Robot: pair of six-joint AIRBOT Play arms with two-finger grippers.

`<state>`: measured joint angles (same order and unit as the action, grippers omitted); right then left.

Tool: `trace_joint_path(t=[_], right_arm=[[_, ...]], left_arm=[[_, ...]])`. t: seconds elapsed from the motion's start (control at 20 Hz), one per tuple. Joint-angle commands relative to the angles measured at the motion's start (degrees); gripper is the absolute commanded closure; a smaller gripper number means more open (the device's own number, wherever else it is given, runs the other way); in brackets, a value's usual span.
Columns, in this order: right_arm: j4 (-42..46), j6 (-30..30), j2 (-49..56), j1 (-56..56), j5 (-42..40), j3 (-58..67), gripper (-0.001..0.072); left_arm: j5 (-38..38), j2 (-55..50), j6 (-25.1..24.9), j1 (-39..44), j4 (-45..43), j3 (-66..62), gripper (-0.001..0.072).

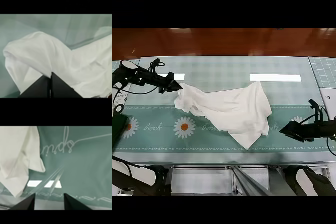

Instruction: Fold the shirts.

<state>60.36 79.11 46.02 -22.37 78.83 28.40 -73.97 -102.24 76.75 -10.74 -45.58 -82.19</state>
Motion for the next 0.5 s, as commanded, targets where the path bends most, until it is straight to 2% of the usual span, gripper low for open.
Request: trace_joint_path(t=[0.0, 0.1, 0.25, 0.45], right_arm=[[-1.8, 0.1, -0.2, 0.1, 2.8, -3.1, 0.0304], [-2.7, -0.1, -0.2, 2.1, 1.7, -6.0, 0.0304], [-7.3, 3.0, -0.2, 9.3, -3.4, -9.8, 0.0304], [-9.0, 13.8, -0.1, 24.0, -15.4, -10.3, 0.0304]], left_arm=[[-0.3, -0.4, 0.3, 1.0, -2.3, -3.0, 0.0689], [-0.3, -0.4, 0.3, 1.0, -2.3, -3.0, 0.0688], [-0.7, -0.4, 0.3, 1.0, -2.3, -3.0, 0.0688], [-1.2, -0.4, 0.3, 1.0, -2.3, -3.0, 0.0688]])
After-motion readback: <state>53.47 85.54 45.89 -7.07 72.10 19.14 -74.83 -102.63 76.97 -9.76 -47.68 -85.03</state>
